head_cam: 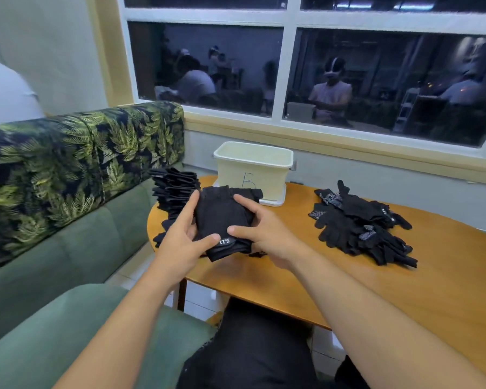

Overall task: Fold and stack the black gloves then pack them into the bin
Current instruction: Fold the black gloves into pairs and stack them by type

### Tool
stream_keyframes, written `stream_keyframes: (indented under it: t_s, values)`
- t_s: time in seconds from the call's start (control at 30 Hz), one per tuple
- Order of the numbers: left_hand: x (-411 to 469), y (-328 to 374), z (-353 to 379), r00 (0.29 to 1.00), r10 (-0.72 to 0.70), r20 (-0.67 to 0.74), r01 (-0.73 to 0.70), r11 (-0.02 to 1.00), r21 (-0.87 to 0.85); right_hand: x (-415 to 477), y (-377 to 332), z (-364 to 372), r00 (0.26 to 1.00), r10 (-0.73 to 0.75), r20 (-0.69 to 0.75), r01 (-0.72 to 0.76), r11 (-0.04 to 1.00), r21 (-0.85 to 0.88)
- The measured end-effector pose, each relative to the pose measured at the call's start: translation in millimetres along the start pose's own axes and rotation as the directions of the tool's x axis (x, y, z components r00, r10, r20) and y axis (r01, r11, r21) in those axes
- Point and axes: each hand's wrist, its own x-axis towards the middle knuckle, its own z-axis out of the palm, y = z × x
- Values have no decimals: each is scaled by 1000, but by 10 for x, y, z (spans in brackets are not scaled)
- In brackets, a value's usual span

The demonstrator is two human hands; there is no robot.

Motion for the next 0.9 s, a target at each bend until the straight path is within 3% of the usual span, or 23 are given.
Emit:
stream_keyframes:
  t_s: [0.23, 0.47, 0.73, 0.9]
  values:
    - [393, 207, -483, 981, -184, -60, 183, 983, -19, 650, -149, 395, 994, 108, 14, -108, 994, -1]
    - [510, -31, -672, 942, -333, -48, 334, 943, 9, 962, 136, 587, 964, 265, 23, -264, 963, -45]
    - [554, -388, -815, 930, -352, -108, 360, 930, 70, 1109, 326, 667, 939, 343, 18, -333, 924, -188]
    - [507, -454, -806, 935, -319, -157, 353, 885, 304, 1139, 433, 722, 937, 349, 2, -333, 895, -296]
